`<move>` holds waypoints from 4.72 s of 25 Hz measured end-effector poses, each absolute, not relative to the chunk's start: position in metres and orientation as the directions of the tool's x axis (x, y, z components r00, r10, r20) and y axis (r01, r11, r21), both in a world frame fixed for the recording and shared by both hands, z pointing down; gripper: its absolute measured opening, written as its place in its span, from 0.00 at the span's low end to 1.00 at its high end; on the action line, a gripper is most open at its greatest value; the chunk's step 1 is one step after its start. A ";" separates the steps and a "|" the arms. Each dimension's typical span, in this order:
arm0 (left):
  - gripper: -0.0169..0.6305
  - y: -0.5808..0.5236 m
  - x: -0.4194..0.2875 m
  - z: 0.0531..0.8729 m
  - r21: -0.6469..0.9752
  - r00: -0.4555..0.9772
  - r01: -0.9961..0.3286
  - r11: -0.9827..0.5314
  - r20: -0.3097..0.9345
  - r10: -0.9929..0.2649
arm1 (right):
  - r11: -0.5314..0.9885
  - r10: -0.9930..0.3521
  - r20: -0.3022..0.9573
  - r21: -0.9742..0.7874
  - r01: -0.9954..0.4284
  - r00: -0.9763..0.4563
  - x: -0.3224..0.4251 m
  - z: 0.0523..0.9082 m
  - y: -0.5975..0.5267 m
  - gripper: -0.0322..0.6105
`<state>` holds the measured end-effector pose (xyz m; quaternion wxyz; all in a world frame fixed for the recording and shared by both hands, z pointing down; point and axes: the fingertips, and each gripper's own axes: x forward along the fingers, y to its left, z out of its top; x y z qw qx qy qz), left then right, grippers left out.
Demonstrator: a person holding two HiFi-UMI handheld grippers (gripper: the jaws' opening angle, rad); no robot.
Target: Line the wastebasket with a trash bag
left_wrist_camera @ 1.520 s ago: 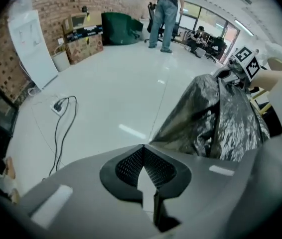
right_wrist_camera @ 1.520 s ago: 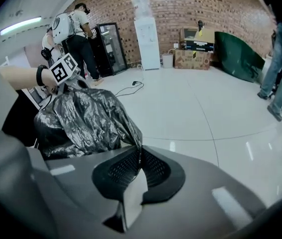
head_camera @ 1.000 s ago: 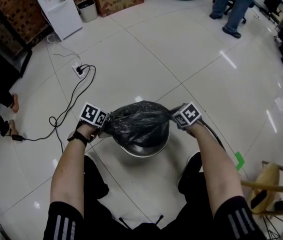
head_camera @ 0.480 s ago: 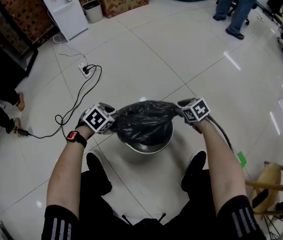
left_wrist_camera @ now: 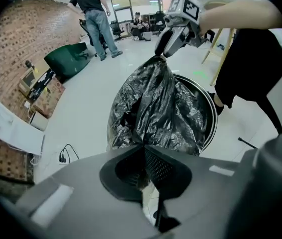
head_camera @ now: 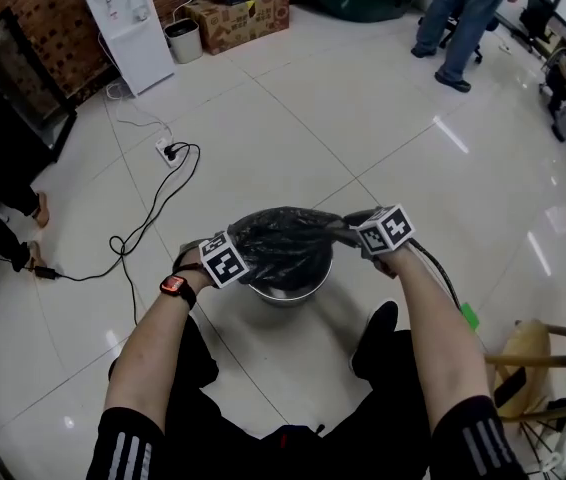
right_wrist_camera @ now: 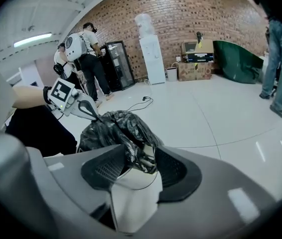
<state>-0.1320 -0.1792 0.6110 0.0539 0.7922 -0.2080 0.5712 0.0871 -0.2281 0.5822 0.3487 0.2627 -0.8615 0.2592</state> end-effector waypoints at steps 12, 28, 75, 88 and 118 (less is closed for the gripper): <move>0.03 -0.129 -0.089 0.551 -0.248 0.362 -0.289 -0.925 0.866 -0.345 | 0.863 -0.310 0.678 -0.093 -0.496 -0.667 0.052 0.497 -0.156 0.38; 0.03 -0.042 -0.024 0.540 -0.232 0.532 -0.087 -0.969 0.811 -0.242 | 0.964 -0.264 0.841 0.244 -0.104 -0.472 0.029 0.573 -0.113 0.38; 0.08 -0.046 -0.102 0.668 0.051 0.237 -0.014 -0.999 0.970 0.047 | 0.995 0.087 0.942 -0.098 -0.018 -0.324 0.053 0.669 -0.074 0.06; 0.14 -0.057 -0.109 0.674 0.050 0.237 -0.090 -0.995 0.971 0.028 | 0.944 0.294 0.904 -0.326 -0.056 -0.310 0.073 0.638 -0.057 0.22; 0.22 -0.179 -0.158 0.597 0.455 0.557 -0.709 -0.538 0.830 -0.033 | 0.860 -0.224 0.757 -0.144 -0.490 -0.614 0.058 0.560 -0.238 0.25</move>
